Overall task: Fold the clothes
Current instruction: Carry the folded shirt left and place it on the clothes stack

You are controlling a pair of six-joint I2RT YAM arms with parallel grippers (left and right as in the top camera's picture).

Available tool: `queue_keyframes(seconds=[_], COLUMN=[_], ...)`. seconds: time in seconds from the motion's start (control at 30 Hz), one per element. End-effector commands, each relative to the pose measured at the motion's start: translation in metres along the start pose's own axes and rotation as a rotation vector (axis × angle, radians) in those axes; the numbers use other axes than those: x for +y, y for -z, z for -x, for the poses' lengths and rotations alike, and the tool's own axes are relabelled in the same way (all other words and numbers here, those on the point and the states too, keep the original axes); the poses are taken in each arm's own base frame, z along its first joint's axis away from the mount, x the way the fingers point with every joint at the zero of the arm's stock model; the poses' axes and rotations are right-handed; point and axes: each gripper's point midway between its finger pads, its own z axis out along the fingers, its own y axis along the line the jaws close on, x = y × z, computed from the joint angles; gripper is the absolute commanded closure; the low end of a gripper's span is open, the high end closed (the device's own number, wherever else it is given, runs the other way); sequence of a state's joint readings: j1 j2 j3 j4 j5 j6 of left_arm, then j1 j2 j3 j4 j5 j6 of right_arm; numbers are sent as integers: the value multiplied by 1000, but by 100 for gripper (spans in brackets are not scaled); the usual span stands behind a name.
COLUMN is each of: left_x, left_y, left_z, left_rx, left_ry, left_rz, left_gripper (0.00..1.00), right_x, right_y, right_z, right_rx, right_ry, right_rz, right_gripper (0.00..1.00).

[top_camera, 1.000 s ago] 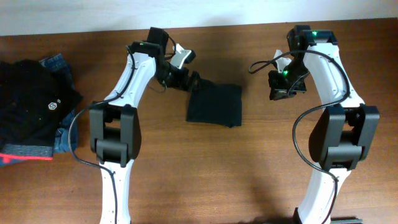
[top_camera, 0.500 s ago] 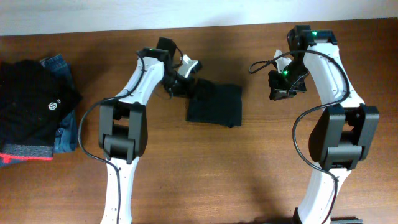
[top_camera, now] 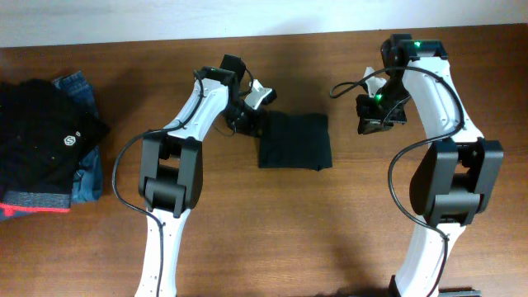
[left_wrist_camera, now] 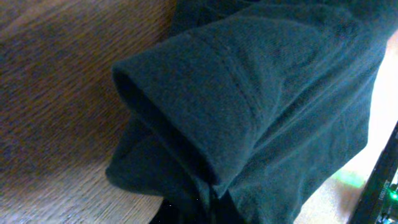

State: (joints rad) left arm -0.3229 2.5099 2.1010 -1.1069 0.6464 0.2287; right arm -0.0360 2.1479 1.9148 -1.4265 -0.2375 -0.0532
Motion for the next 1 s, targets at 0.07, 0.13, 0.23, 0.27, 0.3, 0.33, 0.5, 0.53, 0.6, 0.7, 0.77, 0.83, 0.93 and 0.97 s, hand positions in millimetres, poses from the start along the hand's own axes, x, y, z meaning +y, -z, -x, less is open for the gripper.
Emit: queue_keyframes(seconds=[0.07, 0.13, 0.23, 0.27, 0.3, 0.33, 0.5, 0.53, 0.6, 0.7, 0.77, 0.83, 0.93, 0.97], left_x=[9, 5, -5, -8, -10, -11, -14, -13, -9, -1, 6, 14, 32, 46], left_y=[25, 48, 89, 104, 117, 133, 212, 231, 265, 315, 350, 377, 415, 435], left_z=[3, 11, 21, 23, 24, 25, 14, 10, 1, -15, -29, -41, -61, -74], left_rx=[-20, -60, -129, -152, -172, -192, -278, -300, -341, -408, -463, -513, -579, -612], left_ry=[6, -15, -49, -53, -54, -52, -48, -39, -16, 30, 70, 105, 176, 221], left_rz=[54, 94, 173, 205, 240, 285, 507, 553, 640, 755, 817, 851, 903, 931], left_gripper=[100, 100, 100, 99, 99, 99, 99, 100, 99, 99, 99, 99, 99, 99], right_x=[2, 2, 2, 2, 2, 2, 1, 1, 1, 1, 1, 1, 1, 1], right_y=[3, 3, 3, 3, 3, 3, 3, 3, 3, 3, 3, 3, 3, 3], right_z=[2, 2, 2, 2, 2, 2, 1, 1, 0, 0, -1, -1, -1, -1], right_rx=[-10, -10, -10, -10, -10, -10, -6, -4, -2, 1, 4, 5, 5, 5], right_ry=[1, 1, 1, 1, 1, 1, 1, 1, 9, 18, 17, 16, 16, 16], right_rz=[16, 16, 16, 16, 16, 15, 13, 13, 14, 13, 13, 14, 14, 14], right_gripper=[86, 86, 86, 86, 86, 86, 86, 86, 86, 86, 86, 86, 86, 86])
